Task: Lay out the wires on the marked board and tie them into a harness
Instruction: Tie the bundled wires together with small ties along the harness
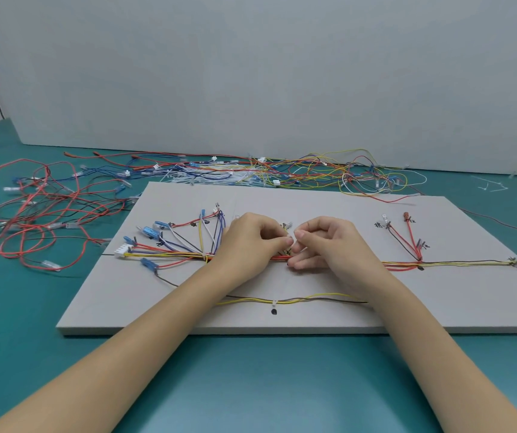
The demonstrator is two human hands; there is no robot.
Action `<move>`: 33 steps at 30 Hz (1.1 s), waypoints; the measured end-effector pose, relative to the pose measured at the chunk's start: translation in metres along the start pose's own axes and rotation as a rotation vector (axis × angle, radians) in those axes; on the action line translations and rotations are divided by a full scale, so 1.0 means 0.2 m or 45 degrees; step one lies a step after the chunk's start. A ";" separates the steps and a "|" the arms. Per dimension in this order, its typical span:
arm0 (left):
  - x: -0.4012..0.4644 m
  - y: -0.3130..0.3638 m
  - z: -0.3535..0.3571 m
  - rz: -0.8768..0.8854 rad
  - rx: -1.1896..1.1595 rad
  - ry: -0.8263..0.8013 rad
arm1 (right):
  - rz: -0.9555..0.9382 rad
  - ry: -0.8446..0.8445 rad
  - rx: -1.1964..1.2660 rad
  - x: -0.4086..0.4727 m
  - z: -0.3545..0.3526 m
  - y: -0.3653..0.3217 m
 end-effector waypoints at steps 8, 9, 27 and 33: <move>0.00 -0.03 0.01 -0.016 -0.051 -0.006 | 0.140 -0.071 0.198 -0.02 -0.02 0.02; 0.00 -0.03 0.01 -0.016 -0.069 -0.003 | 0.113 -0.058 0.170 -0.02 -0.03 0.01; -0.01 -0.02 0.01 0.013 -0.047 0.059 | 0.075 -0.086 -0.230 -0.03 -0.10 -0.03; -0.02 -0.01 0.01 0.024 -0.018 0.049 | 0.068 -0.274 -0.368 -0.04 -0.11 -0.04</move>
Point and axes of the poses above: each hand's wrist, its own x-axis towards the middle knuckle, its own z-axis out of the palm, y = z × x, the point moved 6 cm from there along x, towards the middle knuckle, and after that the axes turned 1 degree about z, right-handed, at the moved point
